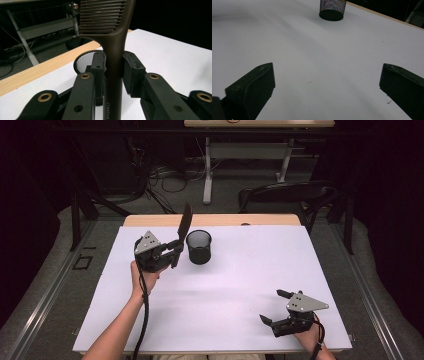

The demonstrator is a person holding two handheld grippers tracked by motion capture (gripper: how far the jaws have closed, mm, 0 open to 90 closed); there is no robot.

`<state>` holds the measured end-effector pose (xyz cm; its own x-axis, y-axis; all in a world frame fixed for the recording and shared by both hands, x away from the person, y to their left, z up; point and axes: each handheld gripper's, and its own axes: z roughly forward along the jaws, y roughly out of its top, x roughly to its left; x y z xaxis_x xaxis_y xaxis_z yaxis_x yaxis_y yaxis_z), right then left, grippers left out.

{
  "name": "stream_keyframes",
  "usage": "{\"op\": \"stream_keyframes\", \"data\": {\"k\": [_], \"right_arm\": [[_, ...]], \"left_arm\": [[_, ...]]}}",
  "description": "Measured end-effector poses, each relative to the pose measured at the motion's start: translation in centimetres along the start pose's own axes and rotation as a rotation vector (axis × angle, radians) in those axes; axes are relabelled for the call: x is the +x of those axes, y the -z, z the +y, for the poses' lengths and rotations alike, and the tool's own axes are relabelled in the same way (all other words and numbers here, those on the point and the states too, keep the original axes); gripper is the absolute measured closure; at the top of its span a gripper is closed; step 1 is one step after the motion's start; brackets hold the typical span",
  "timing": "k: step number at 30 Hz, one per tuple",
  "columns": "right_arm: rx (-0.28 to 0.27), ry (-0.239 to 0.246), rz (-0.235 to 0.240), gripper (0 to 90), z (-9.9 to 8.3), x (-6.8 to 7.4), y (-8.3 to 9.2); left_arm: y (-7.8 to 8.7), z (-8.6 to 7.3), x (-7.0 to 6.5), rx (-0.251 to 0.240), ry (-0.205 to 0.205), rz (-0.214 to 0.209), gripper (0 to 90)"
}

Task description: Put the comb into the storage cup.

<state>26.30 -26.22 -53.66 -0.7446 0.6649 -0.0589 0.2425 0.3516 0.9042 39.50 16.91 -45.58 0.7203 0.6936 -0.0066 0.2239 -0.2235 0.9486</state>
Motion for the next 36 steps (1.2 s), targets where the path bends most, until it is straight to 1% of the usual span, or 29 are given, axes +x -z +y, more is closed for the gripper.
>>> {"op": "stream_keyframes", "data": {"k": [8, 11, 15, 16, 17, 18, 19, 20, 24, 25, 36], "right_arm": [[0.011, 0.0, -0.001, 0.0, 0.0, 0.0, 0.0], [0.002, -0.002, 0.0, 0.0, 0.0, 0.0, 0.0], [0.006, -0.004, 0.0, 0.0, 0.0, 0.0, -0.1], [0.006, -0.003, -0.001, 0.0, 0.0, 0.0, -0.1], [0.007, -0.003, -0.001, 0.0, 0.0, 0.0, -0.1], [0.006, -0.003, 0.0, 0.0, 0.0, 0.0, -0.1], [0.007, -0.003, 0.0, 0.0, 0.0, 0.0, -0.1], [0.007, -0.003, 0.0, 0.0, 0.0, 0.0, -0.1], [0.007, -0.003, 0.001, 0.0, 0.0, 0.0, -0.1], [0.006, -0.004, 0.001, 0.0, 0.0, 0.0, -0.1], [0.006, -0.003, 0.001, 0.0, 0.0, 0.0, -0.1]], "left_arm": [[-0.4, 0.8, 0.3, -0.014, 0.01, 0.011, 72.6], [-0.5, 1.1, 0.3, -0.021, 0.014, 0.009, 72.6], [-0.7, 1.6, 0.4, -0.023, 0.009, 0.012, 72.6], [-0.8, 1.7, 0.4, -0.03, 0.014, 0.013, 72.6], [-0.8, 1.8, 0.4, -0.024, 0.011, 0.011, 72.6], [-0.9, 1.9, 0.4, -0.029, 0.011, 0.016, 72.6], [-0.9, 2.0, 0.5, -0.028, 0.012, 0.01, 72.6], [-1.0, 2.1, 0.4, -0.03, 0.01, 0.016, 72.6], [-1.2, 2.5, 0.4, -0.031, 0.006, 0.015, 72.6], [-1.3, 2.6, 0.4, -0.036, 0.01, 0.017, 72.6], [-1.7, 3.3, 0.7, -0.038, 0.009, 0.027, 72.6]]}}
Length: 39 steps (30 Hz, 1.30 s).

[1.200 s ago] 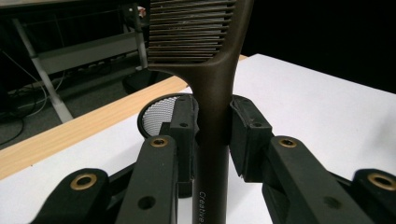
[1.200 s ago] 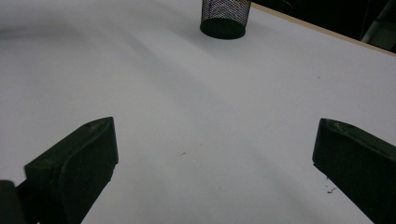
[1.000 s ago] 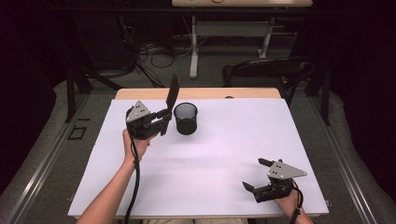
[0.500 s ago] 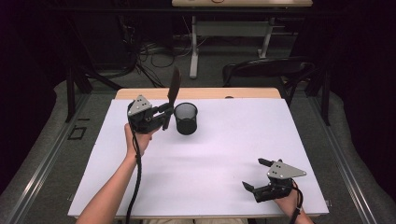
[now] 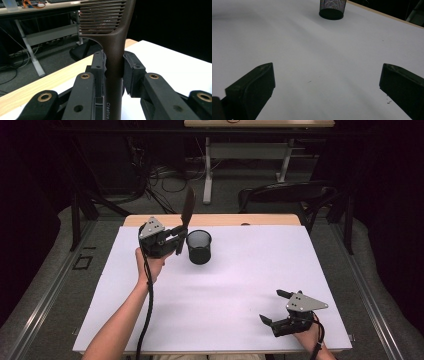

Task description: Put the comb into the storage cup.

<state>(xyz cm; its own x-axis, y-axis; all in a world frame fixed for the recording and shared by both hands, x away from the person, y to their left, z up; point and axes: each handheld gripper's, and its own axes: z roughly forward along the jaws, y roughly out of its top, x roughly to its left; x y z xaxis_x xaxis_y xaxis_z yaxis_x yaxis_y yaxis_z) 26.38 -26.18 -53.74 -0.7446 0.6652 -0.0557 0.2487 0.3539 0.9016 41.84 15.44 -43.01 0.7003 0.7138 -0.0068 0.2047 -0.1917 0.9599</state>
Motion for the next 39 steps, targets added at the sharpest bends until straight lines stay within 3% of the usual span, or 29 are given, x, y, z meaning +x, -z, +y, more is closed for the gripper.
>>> {"op": "stream_keyframes", "data": {"k": [18, 39], "right_arm": [[0.009, -0.002, -0.002, 0.0, 0.0, 0.0, 0.0], [0.003, 0.005, -0.003, 0.0, 0.0, -0.1, 0.1]], "left_arm": [[-0.8, 0.4, 0.5, -0.007, 0.007, 0.028, 72.6], [-2.0, 1.0, 0.6, -0.019, 0.01, 0.031, 72.6]]}}
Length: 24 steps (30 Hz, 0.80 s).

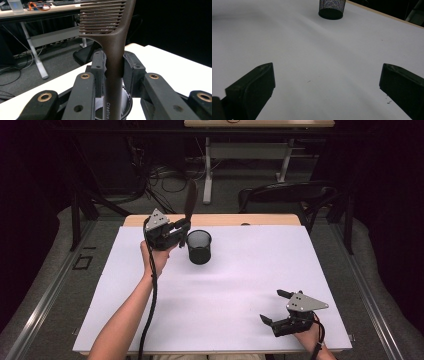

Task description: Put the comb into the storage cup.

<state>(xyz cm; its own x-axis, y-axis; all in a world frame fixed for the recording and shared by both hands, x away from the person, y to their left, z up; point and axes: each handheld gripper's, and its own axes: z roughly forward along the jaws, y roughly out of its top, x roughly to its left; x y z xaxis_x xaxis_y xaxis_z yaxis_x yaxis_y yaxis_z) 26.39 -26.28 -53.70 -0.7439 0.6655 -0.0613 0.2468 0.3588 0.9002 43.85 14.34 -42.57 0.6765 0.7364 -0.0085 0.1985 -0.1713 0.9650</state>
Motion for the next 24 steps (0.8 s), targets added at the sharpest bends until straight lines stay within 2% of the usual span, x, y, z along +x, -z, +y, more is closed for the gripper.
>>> {"op": "stream_keyframes", "data": {"k": [5, 10, 24], "right_arm": [[-0.001, -0.001, 0.0, 0.0, -0.01, -0.03, 0.0], [0.0, -0.002, 0.002, 0.0, -0.01, -0.01, -0.02], [0.002, -0.008, 0.005, 0.0, -0.02, 0.02, -0.06]], "left_arm": [[-0.18, 0.14, -0.06, 0.0, -0.009, 0.007, 72.6], [-0.38, 0.32, 0.03, -0.012, 0.003, 0.007, 72.6], [-0.96, 0.81, 0.01, -0.034, 0.004, 0.024, 72.6]]}}
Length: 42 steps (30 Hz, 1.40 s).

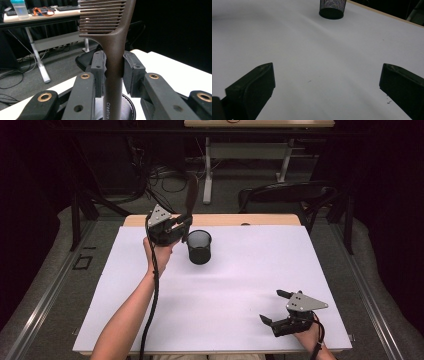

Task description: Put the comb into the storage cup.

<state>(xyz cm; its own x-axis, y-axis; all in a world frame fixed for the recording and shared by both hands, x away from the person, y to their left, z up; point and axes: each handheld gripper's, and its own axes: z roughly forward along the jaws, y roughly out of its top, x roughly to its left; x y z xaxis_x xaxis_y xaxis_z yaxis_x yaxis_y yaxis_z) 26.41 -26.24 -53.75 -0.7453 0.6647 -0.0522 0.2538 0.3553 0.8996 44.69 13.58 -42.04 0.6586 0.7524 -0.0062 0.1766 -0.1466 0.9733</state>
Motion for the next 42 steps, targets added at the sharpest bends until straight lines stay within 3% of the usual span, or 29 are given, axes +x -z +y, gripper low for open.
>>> {"op": "stream_keyframes", "data": {"k": [42], "right_arm": [[-0.001, 0.003, 0.001, 0.0, 0.0, 0.0, 0.0]], "left_arm": [[-2.6, -0.7, -0.2, -0.034, 0.008, 0.028, 72.5]]}}
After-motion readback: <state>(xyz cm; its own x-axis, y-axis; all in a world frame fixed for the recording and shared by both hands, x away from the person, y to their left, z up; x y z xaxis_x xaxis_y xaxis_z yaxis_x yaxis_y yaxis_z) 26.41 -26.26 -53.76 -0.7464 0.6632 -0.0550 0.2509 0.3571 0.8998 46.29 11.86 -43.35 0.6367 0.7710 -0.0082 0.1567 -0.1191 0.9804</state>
